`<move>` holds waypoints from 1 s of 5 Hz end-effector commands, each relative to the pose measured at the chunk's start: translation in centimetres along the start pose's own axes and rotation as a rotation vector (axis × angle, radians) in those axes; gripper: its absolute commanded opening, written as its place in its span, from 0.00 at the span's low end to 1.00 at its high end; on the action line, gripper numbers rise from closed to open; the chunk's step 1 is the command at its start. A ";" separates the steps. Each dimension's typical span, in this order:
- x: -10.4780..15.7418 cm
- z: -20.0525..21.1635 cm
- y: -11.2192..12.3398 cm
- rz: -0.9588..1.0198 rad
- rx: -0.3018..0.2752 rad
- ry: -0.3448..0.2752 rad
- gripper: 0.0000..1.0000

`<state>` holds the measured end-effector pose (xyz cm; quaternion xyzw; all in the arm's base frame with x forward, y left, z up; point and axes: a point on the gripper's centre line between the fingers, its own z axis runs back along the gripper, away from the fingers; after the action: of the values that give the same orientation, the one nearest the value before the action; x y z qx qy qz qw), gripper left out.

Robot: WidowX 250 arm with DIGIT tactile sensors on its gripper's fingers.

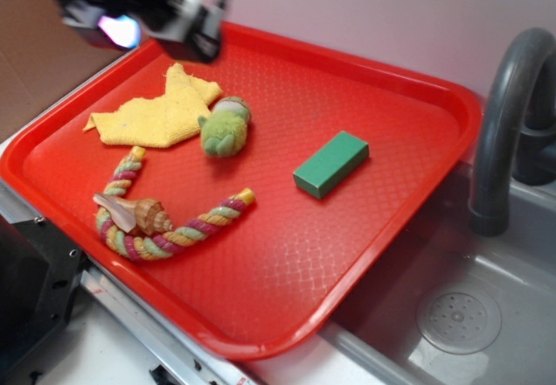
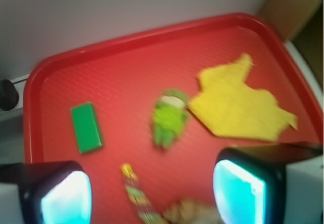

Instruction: Grab the green block.

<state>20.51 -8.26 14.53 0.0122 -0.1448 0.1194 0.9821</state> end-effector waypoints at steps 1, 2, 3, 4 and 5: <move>2.9 -4.4 -4.7 -0.112 -0.040 -0.049 1.00; 3.5 -7.0 -5.9 -0.134 -0.049 -0.019 1.00; 3.6 -9.1 -6.9 -0.159 -0.093 0.005 1.00; 3.0 -11.5 -8.0 -0.203 -0.132 0.047 1.00; 2.4 -12.7 -8.0 -0.212 -0.107 0.074 1.00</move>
<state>27.64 -14.20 2.12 -0.0194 -0.0948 0.0079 0.9953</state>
